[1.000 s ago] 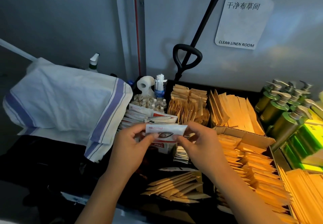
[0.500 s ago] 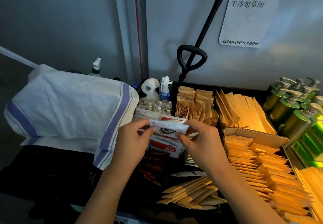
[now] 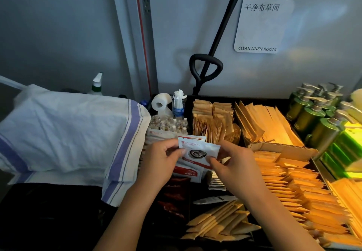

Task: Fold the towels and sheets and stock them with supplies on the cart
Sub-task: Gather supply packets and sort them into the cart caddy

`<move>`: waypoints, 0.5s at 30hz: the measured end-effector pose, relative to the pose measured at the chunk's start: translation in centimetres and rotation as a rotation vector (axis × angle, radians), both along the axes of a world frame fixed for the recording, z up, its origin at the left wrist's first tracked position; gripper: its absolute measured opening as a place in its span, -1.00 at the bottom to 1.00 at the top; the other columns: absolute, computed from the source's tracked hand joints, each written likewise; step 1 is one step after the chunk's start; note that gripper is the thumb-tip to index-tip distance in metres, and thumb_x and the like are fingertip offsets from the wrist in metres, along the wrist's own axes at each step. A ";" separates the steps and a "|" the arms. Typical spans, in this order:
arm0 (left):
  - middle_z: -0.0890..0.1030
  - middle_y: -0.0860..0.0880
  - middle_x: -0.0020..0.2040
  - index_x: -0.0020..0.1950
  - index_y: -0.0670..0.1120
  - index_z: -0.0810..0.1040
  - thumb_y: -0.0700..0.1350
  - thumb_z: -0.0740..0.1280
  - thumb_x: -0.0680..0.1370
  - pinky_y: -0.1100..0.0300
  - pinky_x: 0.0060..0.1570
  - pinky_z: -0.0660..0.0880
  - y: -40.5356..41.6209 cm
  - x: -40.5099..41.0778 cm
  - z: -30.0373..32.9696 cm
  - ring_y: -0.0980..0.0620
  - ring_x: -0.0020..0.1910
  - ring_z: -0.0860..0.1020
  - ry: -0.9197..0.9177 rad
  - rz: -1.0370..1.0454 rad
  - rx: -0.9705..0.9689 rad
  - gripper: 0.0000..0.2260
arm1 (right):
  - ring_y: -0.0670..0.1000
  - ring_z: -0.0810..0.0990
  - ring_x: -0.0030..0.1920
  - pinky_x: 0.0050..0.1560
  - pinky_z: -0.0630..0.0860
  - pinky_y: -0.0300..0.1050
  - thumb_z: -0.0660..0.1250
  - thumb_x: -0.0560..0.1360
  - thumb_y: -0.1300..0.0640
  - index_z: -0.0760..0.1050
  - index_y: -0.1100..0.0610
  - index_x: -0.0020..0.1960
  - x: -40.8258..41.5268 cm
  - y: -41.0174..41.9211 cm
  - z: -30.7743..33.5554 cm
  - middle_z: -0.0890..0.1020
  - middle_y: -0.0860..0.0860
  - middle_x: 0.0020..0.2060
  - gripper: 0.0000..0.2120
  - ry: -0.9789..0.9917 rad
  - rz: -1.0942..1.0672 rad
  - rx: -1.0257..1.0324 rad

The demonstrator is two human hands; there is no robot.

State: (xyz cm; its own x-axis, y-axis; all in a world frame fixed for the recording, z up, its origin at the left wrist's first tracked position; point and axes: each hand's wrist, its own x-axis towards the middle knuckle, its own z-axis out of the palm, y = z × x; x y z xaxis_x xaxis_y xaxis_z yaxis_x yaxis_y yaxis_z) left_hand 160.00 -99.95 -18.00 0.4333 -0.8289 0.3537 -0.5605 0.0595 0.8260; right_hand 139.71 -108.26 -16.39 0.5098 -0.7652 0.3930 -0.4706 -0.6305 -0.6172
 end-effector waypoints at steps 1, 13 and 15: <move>0.68 0.37 -0.08 -0.01 0.11 0.75 -0.16 0.51 0.53 0.48 -0.04 0.50 -0.1 0.1 -0.1 0.37 -0.03 0.63 -0.030 0.005 0.019 -0.84 | -0.21 0.64 -0.09 -0.18 0.60 -0.26 0.52 0.50 0.07 0.64 -0.03 0.01 0.1 0.0 -0.2 0.68 -0.23 -0.16 -0.89 0.014 -0.005 0.001; 0.70 0.26 -0.13 0.03 0.22 0.73 -0.06 0.56 0.48 0.24 -0.07 0.59 1.8 1.8 -1.1 0.27 -0.12 0.64 -0.199 0.116 0.156 -0.80 | 0.04 0.63 -0.11 -0.18 0.49 -0.05 0.42 0.52 0.12 0.60 0.03 -0.05 3.0 0.2 -1.4 0.67 -0.03 -0.18 -0.98 0.307 0.079 -0.057; 0.69 0.31 -0.05 0.13 0.21 0.71 -0.06 0.57 0.47 0.38 0.02 0.55 2.1 1.5 -1.3 0.31 -0.01 0.62 -0.203 0.084 0.086 -0.72 | 0.08 0.64 -0.06 -0.12 0.54 -0.04 0.38 0.50 0.18 0.63 0.05 -0.02 2.9 0.0 -1.5 0.69 0.01 -0.12 -0.90 0.408 0.100 -0.020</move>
State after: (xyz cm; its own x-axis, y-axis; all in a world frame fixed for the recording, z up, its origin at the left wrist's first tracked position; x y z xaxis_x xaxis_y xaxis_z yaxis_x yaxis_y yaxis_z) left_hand 161.46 -97.84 -19.27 0.4294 -0.8238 0.3700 -0.7156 -0.0604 0.6959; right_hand 142.57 -108.23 -17.88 0.6984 -0.6980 0.1581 -0.6093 -0.6958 -0.3803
